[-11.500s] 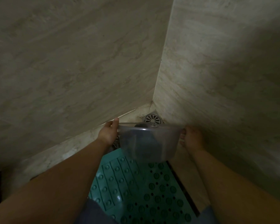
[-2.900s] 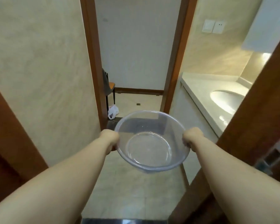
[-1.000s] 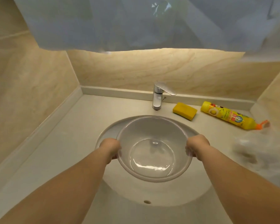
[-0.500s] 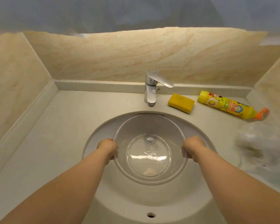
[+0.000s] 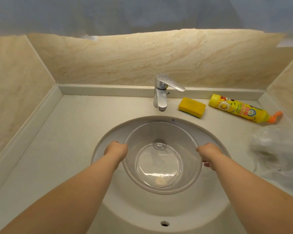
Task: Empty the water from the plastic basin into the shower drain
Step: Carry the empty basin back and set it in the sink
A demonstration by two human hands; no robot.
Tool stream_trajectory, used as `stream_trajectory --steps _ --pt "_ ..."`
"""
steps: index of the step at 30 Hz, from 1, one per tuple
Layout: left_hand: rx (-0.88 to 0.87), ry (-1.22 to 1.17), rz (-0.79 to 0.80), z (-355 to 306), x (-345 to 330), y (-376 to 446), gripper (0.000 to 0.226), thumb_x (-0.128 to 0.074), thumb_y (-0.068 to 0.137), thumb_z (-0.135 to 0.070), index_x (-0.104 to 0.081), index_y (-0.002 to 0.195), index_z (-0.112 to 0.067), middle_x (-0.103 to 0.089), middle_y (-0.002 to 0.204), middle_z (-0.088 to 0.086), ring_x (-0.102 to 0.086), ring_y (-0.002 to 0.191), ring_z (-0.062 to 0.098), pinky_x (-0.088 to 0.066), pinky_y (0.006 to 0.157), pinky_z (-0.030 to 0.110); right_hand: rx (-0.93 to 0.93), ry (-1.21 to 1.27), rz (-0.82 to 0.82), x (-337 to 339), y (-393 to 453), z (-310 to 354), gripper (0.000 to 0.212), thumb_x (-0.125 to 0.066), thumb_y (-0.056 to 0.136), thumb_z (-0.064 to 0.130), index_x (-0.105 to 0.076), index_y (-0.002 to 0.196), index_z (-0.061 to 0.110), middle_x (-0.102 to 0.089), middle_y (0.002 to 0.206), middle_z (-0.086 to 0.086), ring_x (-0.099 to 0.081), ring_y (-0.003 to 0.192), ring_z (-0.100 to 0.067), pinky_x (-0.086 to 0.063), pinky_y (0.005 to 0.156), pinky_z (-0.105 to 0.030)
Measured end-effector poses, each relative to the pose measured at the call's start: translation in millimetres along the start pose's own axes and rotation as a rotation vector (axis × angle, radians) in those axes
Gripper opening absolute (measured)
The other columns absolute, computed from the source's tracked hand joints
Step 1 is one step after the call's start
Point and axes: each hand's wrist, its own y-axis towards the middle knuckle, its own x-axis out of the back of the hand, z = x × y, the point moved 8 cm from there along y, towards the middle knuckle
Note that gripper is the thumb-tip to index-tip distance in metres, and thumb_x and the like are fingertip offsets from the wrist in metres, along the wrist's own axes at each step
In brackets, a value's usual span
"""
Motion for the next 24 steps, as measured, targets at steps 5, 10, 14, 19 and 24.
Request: stream_trajectory --steps 5,10,14,19,24 --pt "-0.019 0.013 0.007 5 1 -3 0.051 -0.047 0.089 -0.013 -0.045 0.140 -0.016 -0.055 0.133 0.015 -0.058 0.114 0.038 -0.050 0.100 0.045 0.048 0.024 -0.028 0 -5 3 0.041 -0.051 0.088 0.011 -0.056 0.128 0.015 -0.060 0.121 -0.016 -0.062 0.103 -0.038 -0.057 0.087 -0.044" --pt "-0.053 -0.032 0.013 11 -5 -1 0.051 -0.046 0.081 -0.004 -0.054 0.130 -0.020 -0.068 0.110 0.017 -0.068 0.096 0.036 -0.058 0.088 0.046 0.078 0.004 -0.023 -7 -7 2 0.042 -0.042 0.085 -0.002 -0.063 0.120 0.011 -0.066 0.111 -0.022 -0.067 0.084 -0.039 -0.060 0.082 -0.047" --pt "-0.094 0.021 -0.004 3 -3 5 0.050 -0.045 0.082 -0.005 -0.057 0.128 -0.021 -0.070 0.106 0.016 -0.068 0.097 0.036 -0.058 0.089 0.046 0.030 0.057 -0.004 -9 -11 -3 0.037 -0.034 0.084 -0.004 -0.060 0.108 0.008 -0.066 0.107 -0.028 -0.060 0.066 -0.032 -0.057 0.060 -0.037" --pt "-0.119 0.047 -0.019 -6 -1 10 0.044 -0.045 0.079 -0.005 -0.066 0.114 -0.020 -0.072 0.103 0.018 -0.069 0.098 0.038 -0.057 0.090 0.046 0.017 0.035 0.000 -10 -17 -3 0.034 -0.032 0.081 -0.005 -0.060 0.100 0.003 -0.067 0.099 -0.029 -0.060 0.066 -0.033 -0.058 0.065 -0.042" --pt "-0.073 -0.015 0.001 4 -4 4 0.030 -0.044 0.078 0.001 -0.058 0.098 -0.015 -0.068 0.100 0.023 -0.069 0.082 0.037 -0.062 0.075 0.045 0.045 -0.031 -0.023 -7 -11 7 0.037 -0.034 0.084 -0.007 -0.063 0.104 0.003 -0.066 0.104 -0.029 -0.060 0.072 -0.035 -0.059 0.076 -0.046"
